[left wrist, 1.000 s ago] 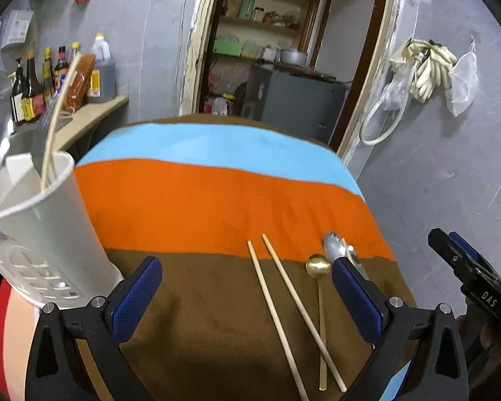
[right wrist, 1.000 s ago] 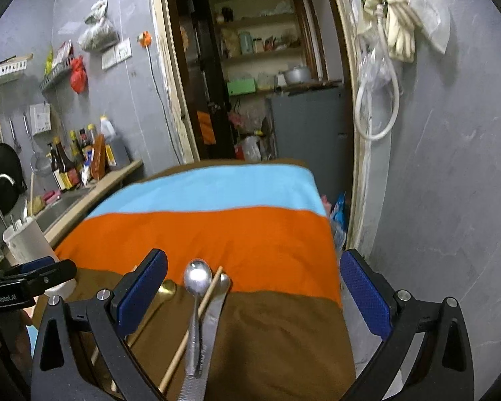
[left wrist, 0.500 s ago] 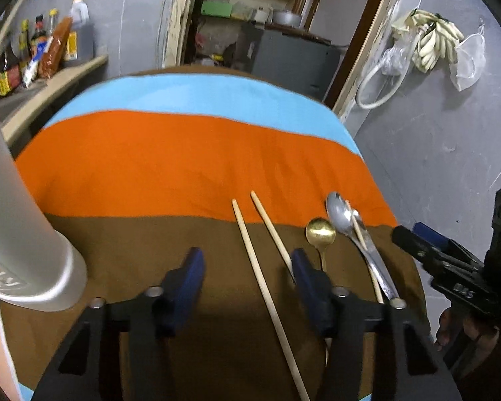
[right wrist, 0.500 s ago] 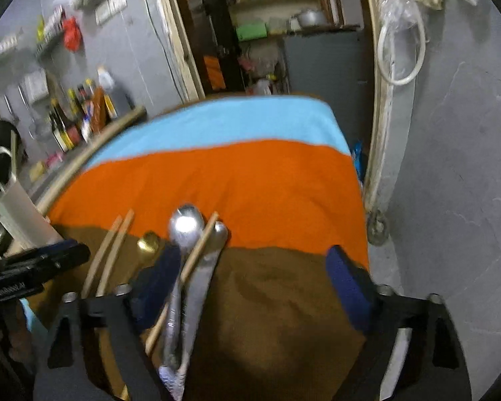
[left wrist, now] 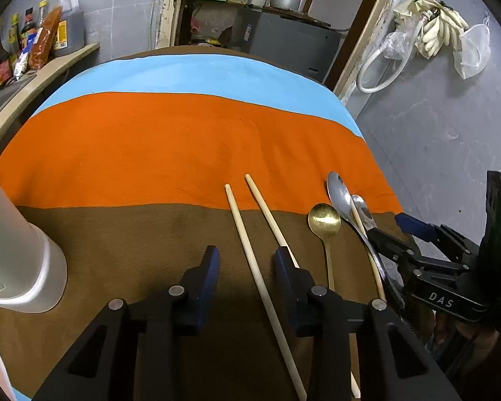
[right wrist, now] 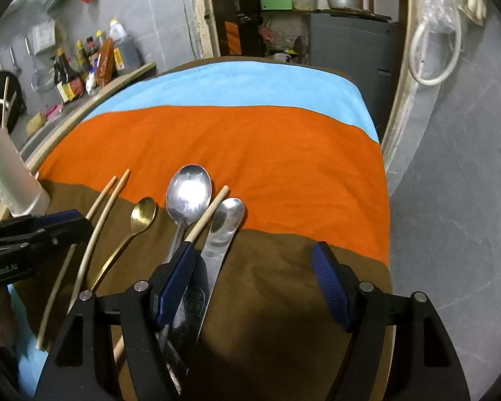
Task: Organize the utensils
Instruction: 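Close the left tool on a wooden chopstick while the right tool grasps a knife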
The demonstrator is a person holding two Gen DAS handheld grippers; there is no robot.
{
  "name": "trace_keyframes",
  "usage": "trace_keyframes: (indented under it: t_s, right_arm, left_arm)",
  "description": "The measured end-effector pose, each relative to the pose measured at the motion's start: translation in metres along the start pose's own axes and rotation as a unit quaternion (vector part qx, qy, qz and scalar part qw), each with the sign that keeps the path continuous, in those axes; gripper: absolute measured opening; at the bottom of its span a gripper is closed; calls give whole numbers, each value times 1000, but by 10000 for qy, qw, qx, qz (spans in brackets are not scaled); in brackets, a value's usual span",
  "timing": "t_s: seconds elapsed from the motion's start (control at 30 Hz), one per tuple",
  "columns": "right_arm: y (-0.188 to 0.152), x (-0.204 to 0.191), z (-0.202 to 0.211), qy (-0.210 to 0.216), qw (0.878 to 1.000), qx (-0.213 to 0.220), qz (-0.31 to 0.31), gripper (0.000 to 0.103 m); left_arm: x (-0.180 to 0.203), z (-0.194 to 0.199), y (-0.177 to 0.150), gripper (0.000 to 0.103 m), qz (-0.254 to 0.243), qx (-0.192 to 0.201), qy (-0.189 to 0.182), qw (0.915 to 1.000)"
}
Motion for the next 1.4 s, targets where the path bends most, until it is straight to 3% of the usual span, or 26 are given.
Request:
trace_keyframes:
  t_s: [0.17,0.33,0.67,0.9,1.03,1.23,1.4]
  right_arm:
    - [7,-2,-7,-162,9995,-168,200,66]
    - [9,7,-5,-257,9993,-251,97,48]
    - [10,27,-8,147,9971,-359,-652,36]
    - [9,25,-14,188,9961,-249,-825,22]
    - [12,26,-17,464,9931,-239,-1053,13]
    - [12,18,-26,725,9902,-498,-1088,12]
    - [9,5,-27,782,9904,-476,-1036,8]
  left_arm:
    - [1,-4,1,32,-61,-92,55,9999]
    - [1,-4,1,19,-138,-151,184,9996]
    - [-1,-12,10,18,-60,-391,42,9992]
    - [4,-17,12,9,-50,-362,-93,9993]
    - [4,-17,11,7,3,-331,-161,9993]
    - [2,-18,13,6,92,-519,-312,9981]
    - [1,-21,15,7,12,-633,-375,9973]
Point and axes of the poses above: each gripper's, at about its wrist camera, not at the fingertips, and z roughly against the way its jaws point, x to its right, y to its top, the point moved 6 cm from there along -z, roughly the way its jaws point, and after that the axes turned 5 degrees about -z, right-handed, at the moved point
